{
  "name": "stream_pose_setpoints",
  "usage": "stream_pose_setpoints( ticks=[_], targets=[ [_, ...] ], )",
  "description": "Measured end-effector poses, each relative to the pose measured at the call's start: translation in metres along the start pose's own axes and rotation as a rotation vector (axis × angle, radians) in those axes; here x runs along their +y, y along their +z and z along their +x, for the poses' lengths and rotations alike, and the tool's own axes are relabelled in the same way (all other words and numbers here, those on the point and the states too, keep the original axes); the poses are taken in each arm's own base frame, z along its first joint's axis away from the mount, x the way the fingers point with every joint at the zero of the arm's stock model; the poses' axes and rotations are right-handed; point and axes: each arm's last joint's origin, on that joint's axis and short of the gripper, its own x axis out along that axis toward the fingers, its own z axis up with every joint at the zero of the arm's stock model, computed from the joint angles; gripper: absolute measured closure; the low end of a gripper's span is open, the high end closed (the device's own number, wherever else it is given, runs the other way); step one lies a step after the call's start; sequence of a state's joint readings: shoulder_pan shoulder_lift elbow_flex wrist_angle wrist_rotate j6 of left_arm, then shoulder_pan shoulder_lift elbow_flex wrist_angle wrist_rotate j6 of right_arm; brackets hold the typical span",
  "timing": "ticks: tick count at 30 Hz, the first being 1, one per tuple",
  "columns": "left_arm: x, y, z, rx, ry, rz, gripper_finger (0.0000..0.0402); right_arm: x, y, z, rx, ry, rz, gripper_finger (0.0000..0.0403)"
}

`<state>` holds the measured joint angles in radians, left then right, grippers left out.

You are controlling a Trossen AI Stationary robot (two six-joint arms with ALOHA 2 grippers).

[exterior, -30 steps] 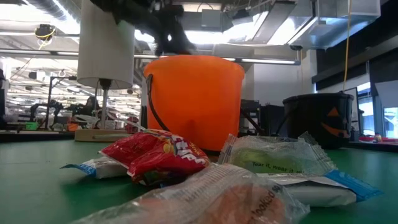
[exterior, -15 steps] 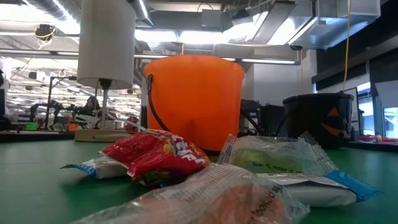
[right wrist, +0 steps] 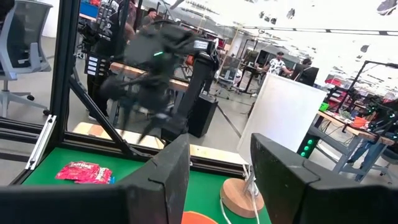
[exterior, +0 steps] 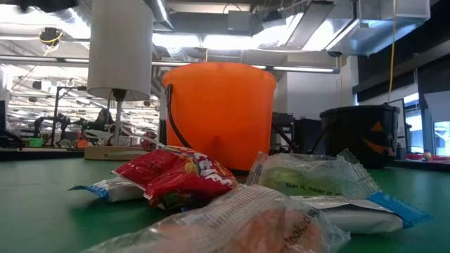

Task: Sort candy
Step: Put the red candy into the orange bucket

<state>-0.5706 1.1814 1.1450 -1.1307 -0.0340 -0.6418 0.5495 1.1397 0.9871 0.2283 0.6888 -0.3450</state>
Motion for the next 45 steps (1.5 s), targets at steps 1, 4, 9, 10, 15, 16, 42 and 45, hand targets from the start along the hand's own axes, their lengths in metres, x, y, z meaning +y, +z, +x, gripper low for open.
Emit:
stream_pose_setpoints(
  ticks=[1, 4, 9, 10, 15, 16, 42, 45],
  targets=[
    [-0.007, -0.004, 0.007, 0.033, 0.002, -0.002, 0.0232, 0.0, 0.0, 0.0, -0.001, 0.0, 0.001, 0.0237],
    [-0.026, -0.017, 0.026, 0.12, 0.02, -0.01, 0.0232, 0.0, 0.0, 0.0, 0.0, 0.0, 0.0, 0.0237],
    [-0.055, -0.029, 0.052, 0.188, 0.036, -0.013, 0.0232, 0.0, 0.0, 0.0, -0.001, 0.0, 0.001, 0.0237],
    [-0.059, -0.03, 0.056, 0.191, 0.038, -0.012, 0.0232, 0.0, 0.0, 0.0, -0.001, 0.0, 0.001, 0.0237],
    [-0.072, -0.037, 0.072, 0.192, 0.084, -0.038, 0.0232, 0.0, 0.0, 0.0, -0.001, 0.0, 0.002, 0.0237],
    [-0.074, -0.038, 0.072, 0.164, 0.09, -0.038, 0.0232, 0.0, 0.0, 0.0, -0.001, 0.0, 0.005, 0.0237],
    [-0.038, -0.087, 0.118, 0.123, 0.038, -0.198, 0.0232, 0.0, 0.0, 0.0, -0.001, 0.001, 0.008, 0.0237],
    [-0.026, -0.096, 0.13, 0.182, 0.042, -0.235, 0.0232, 0.0, 0.0, 0.0, -0.001, 0.001, 0.008, 0.0237]
  ],
)
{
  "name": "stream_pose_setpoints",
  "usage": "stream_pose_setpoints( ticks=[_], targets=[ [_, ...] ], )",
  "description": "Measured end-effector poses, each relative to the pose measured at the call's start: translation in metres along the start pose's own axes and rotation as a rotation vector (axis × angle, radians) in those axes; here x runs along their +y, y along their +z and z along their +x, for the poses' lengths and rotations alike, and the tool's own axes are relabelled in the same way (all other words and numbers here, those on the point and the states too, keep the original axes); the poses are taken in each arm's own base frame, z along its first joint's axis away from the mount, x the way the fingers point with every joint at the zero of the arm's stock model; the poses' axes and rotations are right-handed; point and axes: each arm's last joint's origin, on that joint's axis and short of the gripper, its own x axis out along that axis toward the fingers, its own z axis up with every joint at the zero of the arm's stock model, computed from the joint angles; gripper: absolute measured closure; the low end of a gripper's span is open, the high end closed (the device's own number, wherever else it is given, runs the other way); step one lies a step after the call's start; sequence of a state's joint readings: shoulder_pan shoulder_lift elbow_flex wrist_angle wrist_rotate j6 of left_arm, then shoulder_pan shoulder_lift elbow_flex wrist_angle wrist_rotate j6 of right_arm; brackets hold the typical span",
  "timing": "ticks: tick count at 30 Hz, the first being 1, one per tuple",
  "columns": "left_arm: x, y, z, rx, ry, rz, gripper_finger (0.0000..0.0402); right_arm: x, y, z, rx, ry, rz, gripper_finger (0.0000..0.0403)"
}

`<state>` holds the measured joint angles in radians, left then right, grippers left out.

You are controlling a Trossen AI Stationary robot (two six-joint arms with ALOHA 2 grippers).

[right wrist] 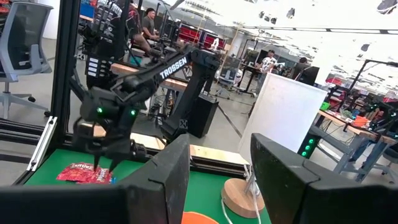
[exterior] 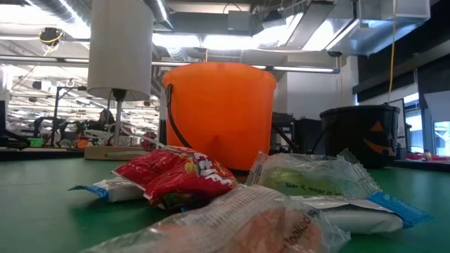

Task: Sort candy
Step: Put the red candy into the orange bucket

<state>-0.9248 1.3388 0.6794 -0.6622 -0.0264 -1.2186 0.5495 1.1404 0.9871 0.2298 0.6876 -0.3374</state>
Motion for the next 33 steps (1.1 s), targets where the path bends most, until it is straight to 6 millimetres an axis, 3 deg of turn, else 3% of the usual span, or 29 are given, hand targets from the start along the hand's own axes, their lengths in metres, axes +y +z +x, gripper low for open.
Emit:
stream_pose_setpoints(
  ticks=[6, 13, 23, 27, 33],
  targets=[
    [0.012, 0.002, 0.015, -0.02, -0.029, -0.031, 0.0232, 0.0, 0.0, 0.0, 0.0, 0.0, 0.0, 0.0237],
    [0.017, 0.007, 0.018, -0.03, -0.022, -0.041, 0.0244, 0.0, 0.0, 0.0, -0.001, -0.001, 0.001, 0.0237],
    [0.02, 0.017, 0.018, -0.049, -0.025, -0.059, 0.0389, 0.0, 0.0, 0.0, -0.001, -0.001, 0.019, 0.0237],
    [0.016, 0.022, 0.006, -0.071, -0.018, -0.024, 0.0401, 0.0, 0.0, 0.0, -0.001, -0.001, 0.018, 0.0237],
    [-0.001, 0.04, -0.047, -0.162, 0.045, 0.034, 0.0401, -0.001, 0.0, 0.0, 0.003, -0.026, 0.004, 0.0237]
  ],
)
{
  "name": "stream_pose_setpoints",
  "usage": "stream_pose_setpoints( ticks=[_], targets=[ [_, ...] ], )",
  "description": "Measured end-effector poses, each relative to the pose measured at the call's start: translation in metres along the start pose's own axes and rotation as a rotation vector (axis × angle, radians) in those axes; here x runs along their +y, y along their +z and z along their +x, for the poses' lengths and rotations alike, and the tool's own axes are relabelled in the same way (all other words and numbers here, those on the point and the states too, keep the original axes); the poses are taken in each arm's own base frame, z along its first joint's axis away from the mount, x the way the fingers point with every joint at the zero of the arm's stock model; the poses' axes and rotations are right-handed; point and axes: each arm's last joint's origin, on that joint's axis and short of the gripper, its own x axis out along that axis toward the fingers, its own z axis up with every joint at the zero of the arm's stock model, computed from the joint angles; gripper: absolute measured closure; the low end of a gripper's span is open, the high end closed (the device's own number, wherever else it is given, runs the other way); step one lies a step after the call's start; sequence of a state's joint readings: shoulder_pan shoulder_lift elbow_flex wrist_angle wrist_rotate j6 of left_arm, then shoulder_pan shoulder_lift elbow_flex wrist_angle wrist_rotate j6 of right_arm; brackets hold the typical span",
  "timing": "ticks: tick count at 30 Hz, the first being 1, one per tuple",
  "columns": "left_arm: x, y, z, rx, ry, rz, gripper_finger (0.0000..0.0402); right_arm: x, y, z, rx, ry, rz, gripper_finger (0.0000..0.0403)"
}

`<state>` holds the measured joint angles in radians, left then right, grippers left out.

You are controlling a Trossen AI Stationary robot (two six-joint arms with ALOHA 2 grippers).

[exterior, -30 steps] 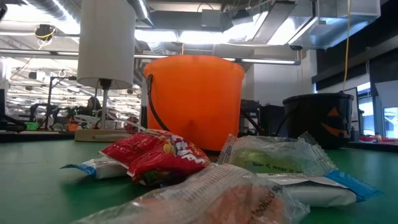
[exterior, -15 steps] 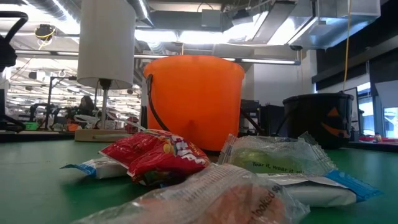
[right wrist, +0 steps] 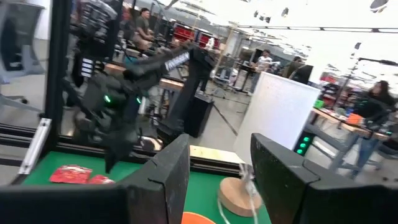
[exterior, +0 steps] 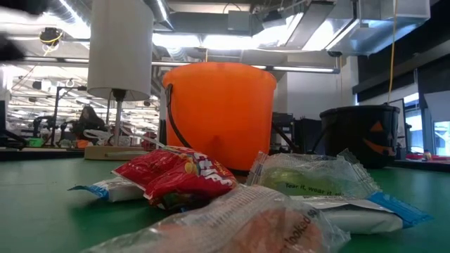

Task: Sort candy
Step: Put the red candy into the orange bucket

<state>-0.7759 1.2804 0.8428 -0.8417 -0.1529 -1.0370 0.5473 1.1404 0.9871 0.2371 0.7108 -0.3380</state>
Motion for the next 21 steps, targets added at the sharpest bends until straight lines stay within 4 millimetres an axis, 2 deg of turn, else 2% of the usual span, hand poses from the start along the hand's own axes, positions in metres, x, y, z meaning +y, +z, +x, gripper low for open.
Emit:
stream_pose_setpoints(
  ticks=[3, 7, 11, 21],
  targets=[
    [-0.006, 0.012, -0.022, -0.038, 0.006, 0.019, 0.0401, 0.0, 0.0, 0.0, 0.003, -0.009, -0.003, 0.0237],
    [-0.006, 0.013, -0.025, -0.042, 0.01, -0.015, 0.0398, 0.0, 0.0, 0.0, 0.004, -0.012, -0.003, 0.0237],
    [-0.001, 0.006, -0.01, 0.016, 0.003, -0.064, 0.0361, 0.0, 0.0, 0.0, 0.004, -0.012, 0.011, 0.0237],
    [0.016, -0.02, 0.034, 0.129, -0.054, -0.148, 0.0203, 0.0, 0.0, 0.0, 0.007, -0.008, 0.016, 0.0237]
  ],
)
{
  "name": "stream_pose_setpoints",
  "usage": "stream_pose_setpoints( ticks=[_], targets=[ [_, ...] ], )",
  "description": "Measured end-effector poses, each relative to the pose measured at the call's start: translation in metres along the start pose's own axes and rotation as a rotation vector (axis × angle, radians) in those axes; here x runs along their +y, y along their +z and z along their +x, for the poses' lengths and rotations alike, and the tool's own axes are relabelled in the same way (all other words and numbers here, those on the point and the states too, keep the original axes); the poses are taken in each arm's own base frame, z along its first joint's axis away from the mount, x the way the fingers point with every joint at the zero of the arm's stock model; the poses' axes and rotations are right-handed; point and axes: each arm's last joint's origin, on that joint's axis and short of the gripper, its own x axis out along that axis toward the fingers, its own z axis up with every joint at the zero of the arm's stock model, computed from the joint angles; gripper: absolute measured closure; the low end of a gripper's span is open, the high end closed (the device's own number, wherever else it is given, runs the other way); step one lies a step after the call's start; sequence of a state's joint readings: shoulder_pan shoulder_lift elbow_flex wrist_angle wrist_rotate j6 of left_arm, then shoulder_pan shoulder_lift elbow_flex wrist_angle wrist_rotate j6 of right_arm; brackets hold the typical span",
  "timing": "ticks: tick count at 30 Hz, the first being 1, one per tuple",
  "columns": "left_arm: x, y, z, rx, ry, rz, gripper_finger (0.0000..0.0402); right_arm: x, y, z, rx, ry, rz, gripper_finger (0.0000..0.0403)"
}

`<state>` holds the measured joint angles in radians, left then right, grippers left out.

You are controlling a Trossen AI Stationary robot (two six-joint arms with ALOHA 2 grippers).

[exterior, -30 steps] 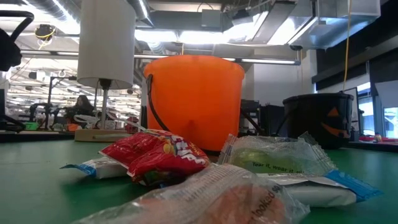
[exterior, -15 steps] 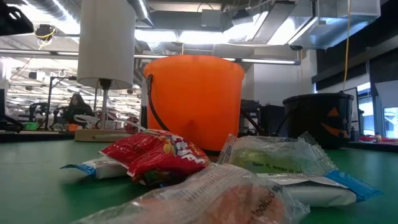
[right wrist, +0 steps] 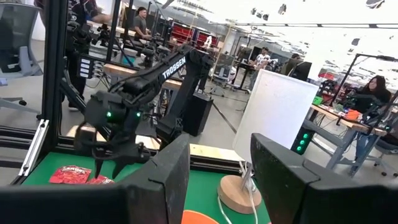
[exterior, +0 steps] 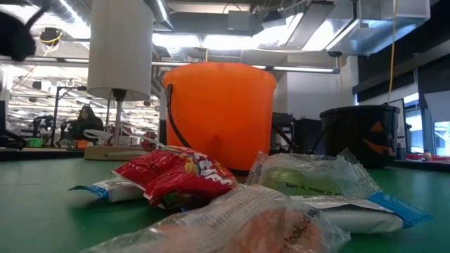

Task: Sort candy
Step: Put the red candy into the orange bucket

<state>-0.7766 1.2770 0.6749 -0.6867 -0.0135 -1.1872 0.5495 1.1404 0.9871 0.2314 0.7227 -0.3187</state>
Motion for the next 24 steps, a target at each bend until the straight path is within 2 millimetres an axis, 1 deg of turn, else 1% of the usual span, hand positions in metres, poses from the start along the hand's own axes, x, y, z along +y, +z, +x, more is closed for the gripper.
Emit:
stream_pose_setpoints(
  ticks=[3, 7, 18, 21, 24],
  targets=[
    [0.005, -0.005, 0.006, 0.014, 0.015, -0.024, 0.0171, 0.0, 0.0, 0.0, 0.002, 0.001, -0.003, 0.0237],
    [0.009, -0.007, 0.011, 0.007, 0.013, -0.023, 0.0151, 0.0, 0.0, 0.0, 0.002, 0.001, -0.003, 0.0237],
    [0.006, -0.007, 0.013, -0.037, -0.01, 0.012, 0.0151, 0.0, 0.0, 0.0, 0.002, 0.001, -0.004, 0.0237],
    [0.006, -0.007, 0.016, -0.035, 0.002, 0.014, 0.0152, 0.0, 0.0, 0.0, 0.002, 0.001, -0.003, 0.0237],
    [0.004, -0.007, 0.023, -0.028, 0.027, 0.018, 0.0152, 0.0, 0.0, 0.0, 0.002, 0.001, 0.0, 0.0237]
  ],
)
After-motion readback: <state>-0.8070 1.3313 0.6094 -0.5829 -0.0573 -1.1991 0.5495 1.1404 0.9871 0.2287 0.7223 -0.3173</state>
